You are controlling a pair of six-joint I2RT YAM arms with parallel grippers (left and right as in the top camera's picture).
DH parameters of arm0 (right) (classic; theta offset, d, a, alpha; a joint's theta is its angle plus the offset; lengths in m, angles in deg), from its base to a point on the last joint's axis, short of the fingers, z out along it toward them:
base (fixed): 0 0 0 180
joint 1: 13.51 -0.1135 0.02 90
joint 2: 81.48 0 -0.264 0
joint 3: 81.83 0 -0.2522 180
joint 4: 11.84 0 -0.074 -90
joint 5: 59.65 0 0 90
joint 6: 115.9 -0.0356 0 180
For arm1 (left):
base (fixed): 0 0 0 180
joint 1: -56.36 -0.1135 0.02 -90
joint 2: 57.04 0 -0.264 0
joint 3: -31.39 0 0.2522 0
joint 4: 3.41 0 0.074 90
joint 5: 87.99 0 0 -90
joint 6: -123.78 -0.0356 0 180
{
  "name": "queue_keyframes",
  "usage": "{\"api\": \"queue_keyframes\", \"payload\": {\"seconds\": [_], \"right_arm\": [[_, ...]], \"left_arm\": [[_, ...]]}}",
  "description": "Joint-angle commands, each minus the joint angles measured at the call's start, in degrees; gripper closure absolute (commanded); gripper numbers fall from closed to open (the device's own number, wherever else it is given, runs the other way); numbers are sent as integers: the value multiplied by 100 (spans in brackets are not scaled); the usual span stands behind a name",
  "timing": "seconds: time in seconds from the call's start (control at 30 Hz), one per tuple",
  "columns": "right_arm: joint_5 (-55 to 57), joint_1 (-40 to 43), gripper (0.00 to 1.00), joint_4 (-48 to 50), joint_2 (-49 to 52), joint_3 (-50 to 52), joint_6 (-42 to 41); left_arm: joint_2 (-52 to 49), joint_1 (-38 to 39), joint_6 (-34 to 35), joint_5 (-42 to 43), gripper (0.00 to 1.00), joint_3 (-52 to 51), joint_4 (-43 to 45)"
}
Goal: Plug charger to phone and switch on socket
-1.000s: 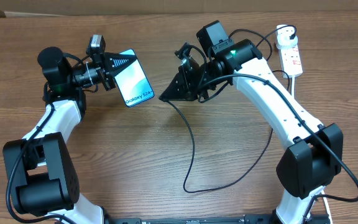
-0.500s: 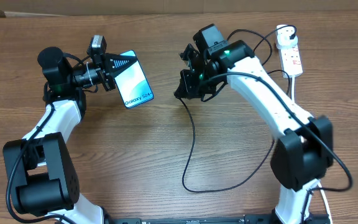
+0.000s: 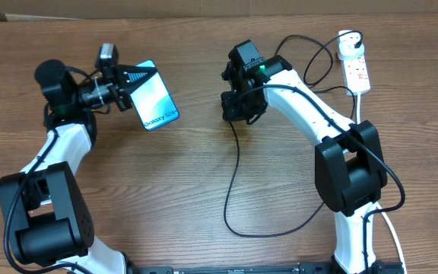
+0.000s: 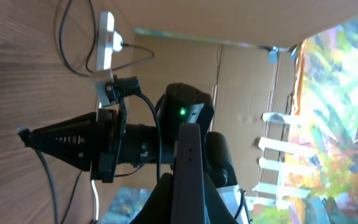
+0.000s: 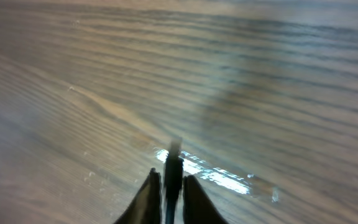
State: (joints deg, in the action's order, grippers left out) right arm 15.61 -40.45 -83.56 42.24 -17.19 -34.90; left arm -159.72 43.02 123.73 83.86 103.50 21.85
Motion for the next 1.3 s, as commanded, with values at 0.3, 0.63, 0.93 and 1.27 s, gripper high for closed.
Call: {"api": "queue_keyframes", "payload": {"seconds": [0.3, 0.63, 0.93, 1.27], "right_arm": [[1788, -24, 61, -136, 61, -37, 748], [2658, -656, 54, -125, 114, -227, 1305], [2583, -826, 53, -20, 763, -227, 1394], [2109, -817, 57, 153, 774, -229, 1353]], "left_arm": [[79, -205, -131, 31, 96, 85, 46], [79, -208, -131, -103, 96, 87, 46], [79, -372, -151, 13, 96, 85, 44], [79, -468, -173, 46, 96, 85, 44]]}}
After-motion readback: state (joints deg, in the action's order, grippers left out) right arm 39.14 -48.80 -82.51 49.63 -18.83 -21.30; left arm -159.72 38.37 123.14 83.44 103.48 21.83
